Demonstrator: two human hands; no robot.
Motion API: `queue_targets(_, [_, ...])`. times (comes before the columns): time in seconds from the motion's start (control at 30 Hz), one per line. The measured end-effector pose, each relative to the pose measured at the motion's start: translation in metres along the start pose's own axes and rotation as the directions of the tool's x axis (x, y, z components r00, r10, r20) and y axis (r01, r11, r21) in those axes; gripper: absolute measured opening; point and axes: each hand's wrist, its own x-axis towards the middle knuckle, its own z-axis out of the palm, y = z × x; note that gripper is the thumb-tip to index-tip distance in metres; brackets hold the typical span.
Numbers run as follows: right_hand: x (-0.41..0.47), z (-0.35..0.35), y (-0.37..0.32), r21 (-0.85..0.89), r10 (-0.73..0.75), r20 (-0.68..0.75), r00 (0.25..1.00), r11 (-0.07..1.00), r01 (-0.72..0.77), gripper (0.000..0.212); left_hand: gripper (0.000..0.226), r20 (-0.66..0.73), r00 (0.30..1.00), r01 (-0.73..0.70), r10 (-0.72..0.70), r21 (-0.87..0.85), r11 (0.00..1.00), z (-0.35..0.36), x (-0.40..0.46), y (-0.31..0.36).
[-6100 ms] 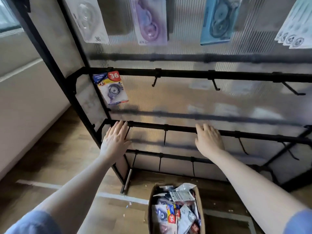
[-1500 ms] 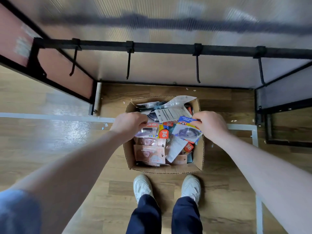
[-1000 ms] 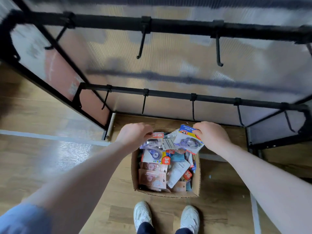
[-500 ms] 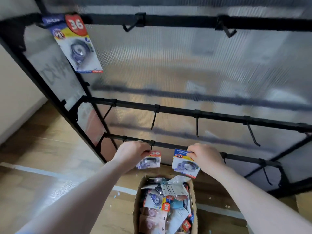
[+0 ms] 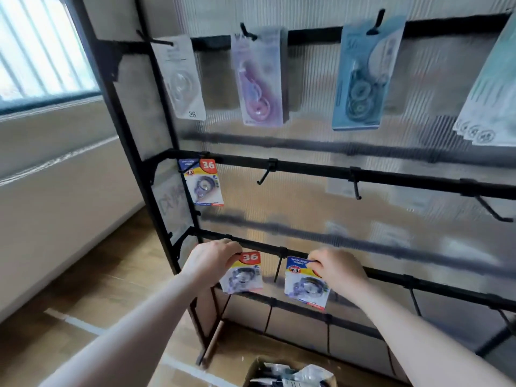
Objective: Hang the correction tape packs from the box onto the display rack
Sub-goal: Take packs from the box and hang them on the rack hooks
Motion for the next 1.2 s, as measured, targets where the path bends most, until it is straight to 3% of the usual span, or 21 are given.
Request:
queue_targets(0.4, [0.048,-0.063,-0.076,0.005,-0.105,-0.062,0.993,0.994,0.105,0.022,0.023,-0.193,0.981,0.027,-0.028,-0.006,1.000,-0.094,-0.002,-0.056])
queue_targets(0.8, [0.093,-0.059,-0.141,-0.056,-0.041,-0.118,0.992,0.998,0.035,0.024,0.018,-0.260,0.965,-0.086,0.041,-0.164,0.983,-0.113,0.032,-0.149])
queue_targets(1.0, [0.105,-0.061,-0.150,-0.089,0.001,-0.131,0.991,0.996,-0.012,0.023,0.016,-0.364,0.931,-0.134,0.013,-0.309,0.942,-0.117,0.052,-0.163])
queue_targets(1.2, [0.110,-0.071,-0.148,-0.104,-0.023,-0.127,0.992,0.995,0.009,0.027,0.017,-0.365,0.931,-0.157,0.022,-0.344,0.926,-0.118,0.076,-0.163])
